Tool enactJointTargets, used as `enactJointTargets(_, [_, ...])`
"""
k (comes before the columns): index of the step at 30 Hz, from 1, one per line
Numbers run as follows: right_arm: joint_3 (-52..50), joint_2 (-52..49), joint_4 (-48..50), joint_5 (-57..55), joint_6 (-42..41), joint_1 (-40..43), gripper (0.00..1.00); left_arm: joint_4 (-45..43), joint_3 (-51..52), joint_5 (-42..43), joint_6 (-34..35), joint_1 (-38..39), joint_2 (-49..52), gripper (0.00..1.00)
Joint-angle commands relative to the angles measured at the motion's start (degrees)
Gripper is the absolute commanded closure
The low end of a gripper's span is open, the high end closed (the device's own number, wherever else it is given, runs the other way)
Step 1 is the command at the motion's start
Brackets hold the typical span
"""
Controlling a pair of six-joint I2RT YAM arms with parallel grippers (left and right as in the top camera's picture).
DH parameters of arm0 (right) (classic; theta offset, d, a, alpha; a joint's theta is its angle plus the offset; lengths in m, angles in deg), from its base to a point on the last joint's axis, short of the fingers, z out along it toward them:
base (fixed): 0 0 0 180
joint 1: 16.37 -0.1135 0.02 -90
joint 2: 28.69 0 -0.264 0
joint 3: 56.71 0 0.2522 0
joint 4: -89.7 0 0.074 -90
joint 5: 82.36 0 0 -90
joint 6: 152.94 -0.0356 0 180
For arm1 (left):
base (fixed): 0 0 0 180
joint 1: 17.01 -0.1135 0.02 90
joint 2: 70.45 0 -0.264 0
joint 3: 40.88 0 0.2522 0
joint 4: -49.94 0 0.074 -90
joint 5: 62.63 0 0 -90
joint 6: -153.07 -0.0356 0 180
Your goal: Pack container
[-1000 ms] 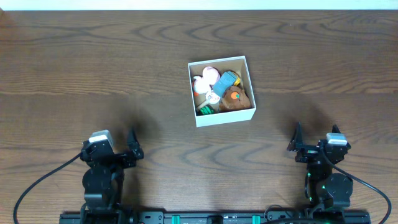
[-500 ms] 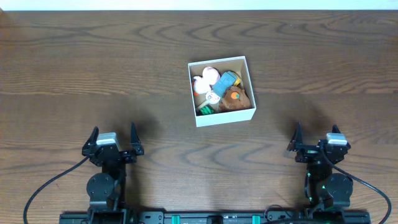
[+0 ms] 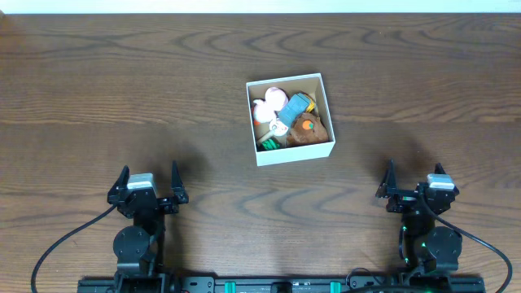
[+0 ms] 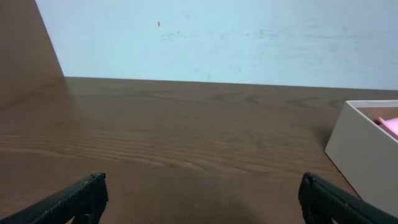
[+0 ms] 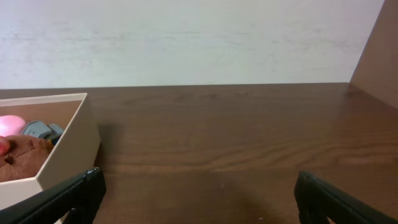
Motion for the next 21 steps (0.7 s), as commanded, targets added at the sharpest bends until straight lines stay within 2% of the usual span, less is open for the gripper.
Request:
enactJointTargets(1, [-0.24,0.35,-0.11,0.22,0.66,0.50,0.01,2.34,1.09,-0.48,-0.55,-0.28,-0.11,0.02])
enactJointTargets(21, [-0.24,0.33,-0.11,0.22,0.66,0.50,0.01,2.34,1.09,-0.48,-0.52,-0.28,0.74,0.02])
